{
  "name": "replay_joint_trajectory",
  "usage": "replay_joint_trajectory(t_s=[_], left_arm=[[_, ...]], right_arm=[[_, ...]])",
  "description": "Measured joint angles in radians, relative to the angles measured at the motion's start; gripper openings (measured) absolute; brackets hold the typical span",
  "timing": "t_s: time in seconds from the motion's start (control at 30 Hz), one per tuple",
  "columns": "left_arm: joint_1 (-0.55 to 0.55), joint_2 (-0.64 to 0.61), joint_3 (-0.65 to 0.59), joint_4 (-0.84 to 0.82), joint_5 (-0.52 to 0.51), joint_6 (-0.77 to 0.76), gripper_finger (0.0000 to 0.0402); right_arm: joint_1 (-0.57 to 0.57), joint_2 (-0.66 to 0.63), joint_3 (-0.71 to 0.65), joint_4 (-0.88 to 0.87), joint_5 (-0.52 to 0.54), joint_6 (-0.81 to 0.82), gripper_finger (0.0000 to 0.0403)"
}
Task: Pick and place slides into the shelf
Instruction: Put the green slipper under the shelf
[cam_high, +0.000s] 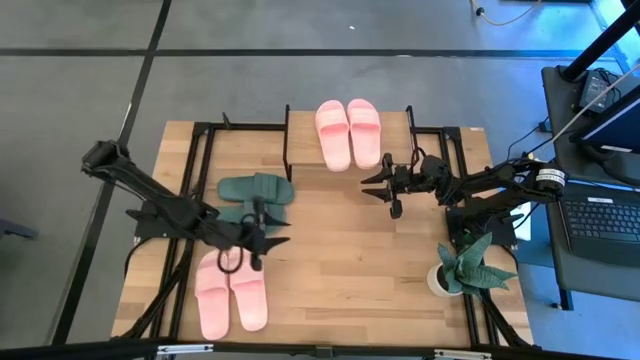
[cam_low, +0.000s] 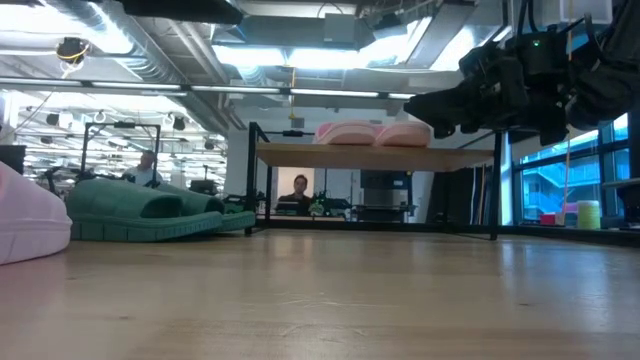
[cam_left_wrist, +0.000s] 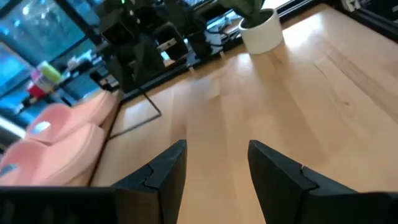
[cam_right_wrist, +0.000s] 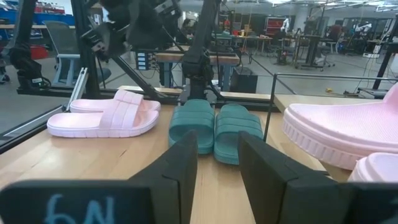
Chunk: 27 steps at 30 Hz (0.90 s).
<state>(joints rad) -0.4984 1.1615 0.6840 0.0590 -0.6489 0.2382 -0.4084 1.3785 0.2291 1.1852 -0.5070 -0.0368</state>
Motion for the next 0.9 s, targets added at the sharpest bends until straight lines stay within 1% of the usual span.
replay_joint_trajectory(t_s=[0.1, 0.33, 0.43, 0.6, 0.8, 0.9], left_arm=[[0.000, 0.073, 0.031, 0.000, -0.001, -0.052, 0.0164], [0.003, 0.248, 0.128, 0.000, -0.023, -0.055, 0.0164], [0.003, 0.298, 0.177, -0.010, -0.022, -0.080, 0.0164], [-0.008, 0.343, 0.261, -0.155, -0.023, -0.176, 0.0164], [-0.023, 0.406, 0.344, -0.313, -0.042, -0.196, 0.0164], [-0.021, 0.424, 0.373, -0.347, -0.041, -0.237, 0.0164]], right_arm=[[0.000, 0.000, 0.000, 0.000, 0.000, -0.001, 0.0116], [0.000, 0.000, 0.000, 0.001, 0.000, 0.007, 0.0116], [0.000, 0.000, 0.000, 0.000, 0.000, 0.007, 0.0116], [0.000, 0.000, 0.000, 0.000, 0.000, 0.028, 0.0116], [0.000, 0.000, 0.001, 0.000, 0.000, 0.033, 0.0116], [0.000, 0.000, 0.001, -0.001, -0.001, 0.032, 0.0116]])
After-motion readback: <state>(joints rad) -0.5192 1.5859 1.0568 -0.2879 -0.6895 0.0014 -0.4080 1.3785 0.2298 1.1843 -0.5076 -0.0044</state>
